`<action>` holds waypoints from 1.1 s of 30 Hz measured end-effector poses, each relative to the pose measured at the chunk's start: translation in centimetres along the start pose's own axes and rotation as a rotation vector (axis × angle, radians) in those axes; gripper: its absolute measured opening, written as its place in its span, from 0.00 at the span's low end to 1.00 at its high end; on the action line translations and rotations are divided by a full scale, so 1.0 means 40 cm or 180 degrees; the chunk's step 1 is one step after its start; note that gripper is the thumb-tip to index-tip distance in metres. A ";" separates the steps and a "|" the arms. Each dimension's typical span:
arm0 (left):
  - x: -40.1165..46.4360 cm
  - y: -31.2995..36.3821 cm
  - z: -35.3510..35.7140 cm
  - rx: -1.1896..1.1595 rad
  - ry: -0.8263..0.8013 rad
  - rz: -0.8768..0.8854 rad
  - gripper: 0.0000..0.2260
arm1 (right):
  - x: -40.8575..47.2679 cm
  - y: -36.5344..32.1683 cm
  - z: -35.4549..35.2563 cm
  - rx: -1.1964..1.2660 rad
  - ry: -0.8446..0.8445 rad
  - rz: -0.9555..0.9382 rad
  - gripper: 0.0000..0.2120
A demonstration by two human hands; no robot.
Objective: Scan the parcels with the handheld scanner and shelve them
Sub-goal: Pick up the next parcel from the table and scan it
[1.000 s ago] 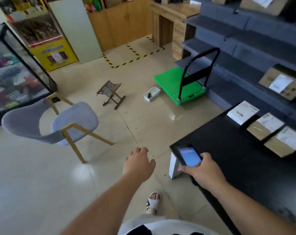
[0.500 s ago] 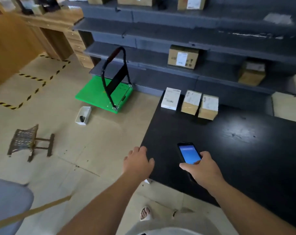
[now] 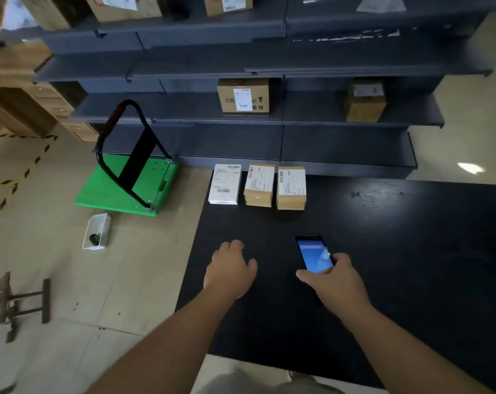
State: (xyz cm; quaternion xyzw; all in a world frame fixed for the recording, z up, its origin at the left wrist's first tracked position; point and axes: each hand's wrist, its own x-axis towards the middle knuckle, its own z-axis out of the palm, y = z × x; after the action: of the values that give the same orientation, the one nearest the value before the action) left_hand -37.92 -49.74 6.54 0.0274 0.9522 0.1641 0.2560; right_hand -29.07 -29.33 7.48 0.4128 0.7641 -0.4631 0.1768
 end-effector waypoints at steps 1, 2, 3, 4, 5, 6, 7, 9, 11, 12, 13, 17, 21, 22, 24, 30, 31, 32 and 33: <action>0.022 0.026 0.005 -0.0036 0.0001 -0.0009 0.24 | 0.022 -0.001 -0.017 0.0014 -0.0021 0.0019 0.45; 0.041 0.050 0.012 -0.0086 -0.0005 -0.0017 0.24 | 0.040 0.001 -0.033 0.0038 -0.0035 0.0054 0.44; 0.063 0.072 0.021 -0.0151 -0.0016 -0.0021 0.24 | 0.058 0.003 -0.047 0.0068 -0.0037 0.0094 0.43; 0.085 0.093 0.031 -0.0207 -0.0027 -0.0031 0.24 | 0.075 0.007 -0.057 0.0075 -0.0044 0.0135 0.42; 0.107 0.112 0.042 -0.0245 -0.0042 -0.0045 0.24 | 0.090 0.011 -0.064 0.0067 -0.0056 0.0184 0.41; 0.131 0.130 0.053 -0.0265 -0.0063 -0.0054 0.25 | 0.106 0.014 -0.069 0.0067 -0.0061 0.0234 0.41; 0.156 0.148 0.065 -0.0276 -0.0084 -0.0056 0.25 | 0.123 0.016 -0.073 0.0080 -0.0057 0.0275 0.42; 0.207 0.181 0.090 -0.0302 -0.0120 -0.0050 0.25 | 0.155 0.020 -0.077 0.0129 -0.0047 0.0363 0.41; 0.258 0.213 0.111 -0.0356 -0.0112 -0.0034 0.26 | 0.186 0.021 -0.077 0.0195 -0.0031 0.0421 0.41; 0.282 0.227 0.121 -0.0395 -0.0085 -0.0036 0.26 | 0.201 0.021 -0.076 0.0203 -0.0034 0.0429 0.41; 0.306 0.241 0.129 -0.0436 -0.0041 -0.0034 0.27 | 0.216 0.019 -0.077 0.0203 -0.0033 0.0432 0.40; 0.392 0.299 0.153 -0.0395 0.0110 0.0010 0.29 | 0.274 0.012 -0.082 0.0293 0.0003 0.0472 0.36; 0.473 0.350 0.165 -0.0215 0.0243 0.0048 0.32 | 0.319 0.016 -0.085 0.0473 0.0071 0.0540 0.37; 0.493 0.359 0.168 -0.0146 0.0255 0.0041 0.33 | 0.329 0.019 -0.086 0.0522 0.0082 0.0561 0.36; 0.524 0.372 0.177 -0.0031 0.0295 -0.0010 0.33 | 0.343 0.027 -0.088 0.0599 0.0100 0.0614 0.36; 0.575 0.405 0.207 0.0115 0.0432 -0.0166 0.36 | 0.370 0.054 -0.082 0.0714 0.0187 0.0717 0.41; 0.579 0.406 0.211 0.0103 0.0452 -0.0183 0.36 | 0.371 0.057 -0.080 0.0725 0.0206 0.0735 0.41; 0.581 0.408 0.214 0.0090 0.0473 -0.0190 0.36 | 0.371 0.061 -0.078 0.0728 0.0225 0.0748 0.41; 0.583 0.408 0.218 0.0078 0.0490 -0.0183 0.35 | 0.371 0.063 -0.075 0.0727 0.0244 0.0762 0.40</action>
State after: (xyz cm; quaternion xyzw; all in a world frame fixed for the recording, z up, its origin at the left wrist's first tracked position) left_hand -54.32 -28.56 -6.41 -0.0095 0.9714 0.1466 0.1863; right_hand -35.59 -19.25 -2.10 0.5357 0.6580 -0.5065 0.1534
